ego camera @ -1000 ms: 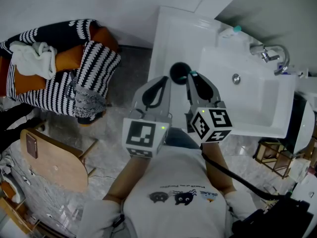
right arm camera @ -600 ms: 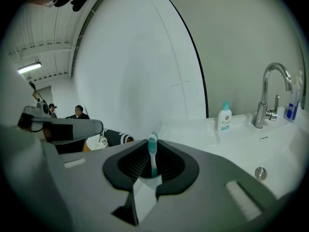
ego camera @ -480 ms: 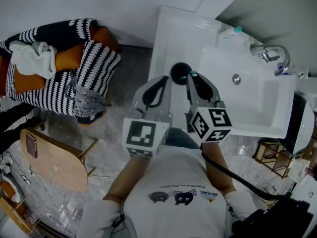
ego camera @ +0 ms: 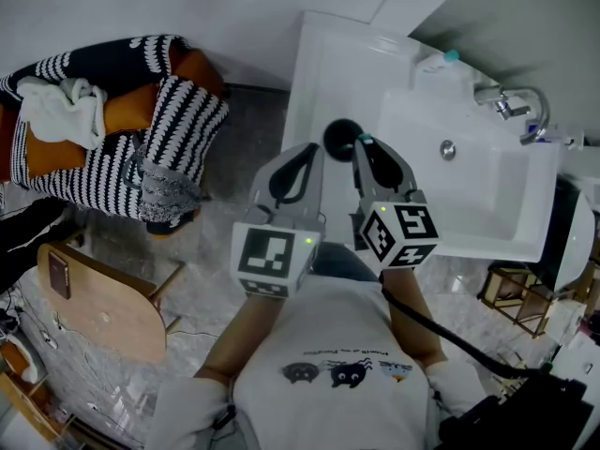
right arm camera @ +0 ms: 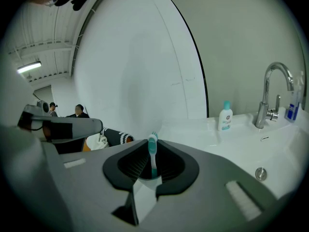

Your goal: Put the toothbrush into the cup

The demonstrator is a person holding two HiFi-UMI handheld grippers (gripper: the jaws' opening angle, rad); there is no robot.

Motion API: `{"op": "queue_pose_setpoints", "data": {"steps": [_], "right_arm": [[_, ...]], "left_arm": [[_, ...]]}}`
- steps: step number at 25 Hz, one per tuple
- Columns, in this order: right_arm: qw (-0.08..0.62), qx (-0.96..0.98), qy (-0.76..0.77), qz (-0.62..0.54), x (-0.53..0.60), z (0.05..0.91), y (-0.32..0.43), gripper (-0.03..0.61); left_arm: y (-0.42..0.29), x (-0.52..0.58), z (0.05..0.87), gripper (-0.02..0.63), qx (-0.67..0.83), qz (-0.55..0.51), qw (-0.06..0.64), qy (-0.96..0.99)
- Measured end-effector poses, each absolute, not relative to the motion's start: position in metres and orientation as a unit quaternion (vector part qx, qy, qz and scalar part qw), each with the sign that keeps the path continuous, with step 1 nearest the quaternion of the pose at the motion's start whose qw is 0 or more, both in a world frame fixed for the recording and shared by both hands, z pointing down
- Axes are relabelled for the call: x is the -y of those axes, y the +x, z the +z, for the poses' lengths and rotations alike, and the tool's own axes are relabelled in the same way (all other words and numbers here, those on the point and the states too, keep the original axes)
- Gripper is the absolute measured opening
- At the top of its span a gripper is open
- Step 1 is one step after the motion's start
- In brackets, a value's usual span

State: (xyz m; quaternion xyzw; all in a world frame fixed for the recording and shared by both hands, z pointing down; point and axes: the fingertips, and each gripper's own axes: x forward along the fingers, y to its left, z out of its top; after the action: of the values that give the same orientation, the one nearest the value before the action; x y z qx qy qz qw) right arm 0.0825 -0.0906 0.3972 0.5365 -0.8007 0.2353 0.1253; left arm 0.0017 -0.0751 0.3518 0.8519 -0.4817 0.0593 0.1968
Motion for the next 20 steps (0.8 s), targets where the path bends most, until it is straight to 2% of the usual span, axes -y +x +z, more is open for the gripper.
{"op": "queue_pose_setpoints", "data": {"steps": [20], "right_arm": [[0.128,0.802,0.534,0.234,0.0986,0.3924,0.0752,0.055]], "left_arm": [[-0.0068,0.0819,0.3478,0.000,0.485,0.059,0.197,0.850]]}}
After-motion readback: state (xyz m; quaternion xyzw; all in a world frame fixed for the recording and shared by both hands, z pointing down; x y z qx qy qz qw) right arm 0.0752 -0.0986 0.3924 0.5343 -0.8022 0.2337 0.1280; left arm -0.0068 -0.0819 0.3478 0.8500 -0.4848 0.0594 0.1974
